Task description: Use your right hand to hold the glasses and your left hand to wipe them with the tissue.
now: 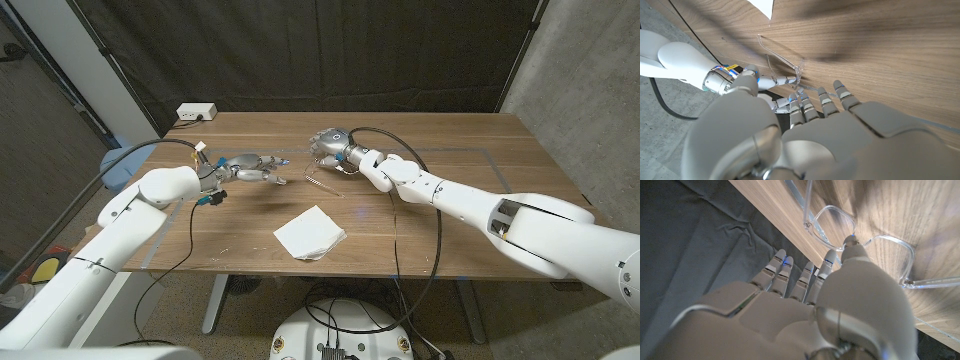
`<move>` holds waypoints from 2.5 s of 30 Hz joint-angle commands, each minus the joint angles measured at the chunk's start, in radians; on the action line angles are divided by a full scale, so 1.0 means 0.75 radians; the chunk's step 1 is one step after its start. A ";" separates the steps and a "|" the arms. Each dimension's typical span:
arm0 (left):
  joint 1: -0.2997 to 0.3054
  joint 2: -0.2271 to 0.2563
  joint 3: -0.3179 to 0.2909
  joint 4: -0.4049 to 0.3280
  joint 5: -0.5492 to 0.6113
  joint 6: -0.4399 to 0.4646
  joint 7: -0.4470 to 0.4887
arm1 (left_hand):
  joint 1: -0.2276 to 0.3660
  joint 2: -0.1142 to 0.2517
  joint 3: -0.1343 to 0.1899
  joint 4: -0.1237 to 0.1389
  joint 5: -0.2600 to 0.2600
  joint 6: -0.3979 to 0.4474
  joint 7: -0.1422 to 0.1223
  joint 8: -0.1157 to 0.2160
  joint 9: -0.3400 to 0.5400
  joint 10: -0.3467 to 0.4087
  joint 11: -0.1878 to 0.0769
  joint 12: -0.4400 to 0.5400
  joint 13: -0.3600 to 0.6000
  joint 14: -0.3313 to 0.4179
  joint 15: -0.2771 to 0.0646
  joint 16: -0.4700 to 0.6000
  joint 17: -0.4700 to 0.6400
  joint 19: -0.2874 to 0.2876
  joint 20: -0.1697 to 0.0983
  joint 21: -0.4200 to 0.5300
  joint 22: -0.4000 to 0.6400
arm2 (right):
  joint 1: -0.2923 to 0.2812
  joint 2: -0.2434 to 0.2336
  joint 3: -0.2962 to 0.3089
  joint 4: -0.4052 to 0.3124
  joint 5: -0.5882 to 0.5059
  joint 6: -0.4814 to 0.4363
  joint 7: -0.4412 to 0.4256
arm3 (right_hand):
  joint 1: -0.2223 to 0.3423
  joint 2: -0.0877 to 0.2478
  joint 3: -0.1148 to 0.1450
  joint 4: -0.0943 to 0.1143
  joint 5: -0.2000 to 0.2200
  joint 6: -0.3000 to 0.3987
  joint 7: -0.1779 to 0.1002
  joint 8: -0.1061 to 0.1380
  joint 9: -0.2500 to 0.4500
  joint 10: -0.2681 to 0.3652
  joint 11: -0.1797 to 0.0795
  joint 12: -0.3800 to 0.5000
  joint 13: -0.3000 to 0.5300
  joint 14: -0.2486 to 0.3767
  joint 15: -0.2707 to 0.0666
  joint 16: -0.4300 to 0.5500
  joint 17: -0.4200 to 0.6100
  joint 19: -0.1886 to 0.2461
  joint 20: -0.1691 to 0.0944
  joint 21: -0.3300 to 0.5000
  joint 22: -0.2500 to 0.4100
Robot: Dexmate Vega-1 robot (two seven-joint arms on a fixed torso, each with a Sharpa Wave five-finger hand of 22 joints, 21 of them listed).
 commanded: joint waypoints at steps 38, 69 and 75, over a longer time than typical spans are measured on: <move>-0.083 -0.020 0.057 0.058 0.012 0.003 -0.037 | -0.012 0.047 -0.028 0.035 0.009 -0.089 0.127 -0.026 0.004 -0.101 0.102 -0.020 0.003 -0.062 0.021 -0.011 0.008 -0.022 0.001 0.009 0.005 | -0.076 -0.054 0.090 -0.017 0.092 0.200 -0.244 | 0.117 0.040 -0.060 -0.042 0.020 0.495 0.019 0.125 -0.007 0.213 -0.004 0.071 0.015 0.131 -0.255 0.012 0.008 0.035 -0.145 0.042 0.005; -0.204 -0.007 0.165 0.099 0.058 -0.061 -0.118 | 0.016 0.020 -0.063 0.016 0.002 -0.113 -0.036 -0.012 0.002 -0.145 0.085 -0.012 -0.003 -0.078 0.017 -0.008 -0.002 -0.026 0.001 0.012 0.004 | -0.298 -0.139 0.300 -0.174 0.215 0.150 -0.779 | 0.179 0.018 -0.124 -0.043 0.039 0.599 0.033 0.077 -0.022 0.333 -0.004 0.088 0.015 0.199 -0.262 0.017 0.014 0.058 -0.189 0.073 0.020; -0.254 0.023 0.219 0.087 0.083 -0.090 -0.189 | 0.039 -0.004 -0.079 -0.002 0.006 -0.047 -0.101 0.013 0.005 -0.170 0.060 -0.014 -0.004 -0.098 0.011 -0.014 -0.006 -0.037 0.005 0.008 0.003 | -0.334 -0.156 0.330 -0.227 0.220 0.090 -0.786 | 0.182 0.017 -0.131 -0.041 0.040 0.597 0.031 0.072 -0.015 0.334 -0.004 0.084 0.014 0.196 -0.262 0.013 0.013 0.052 -0.192 0.073 0.022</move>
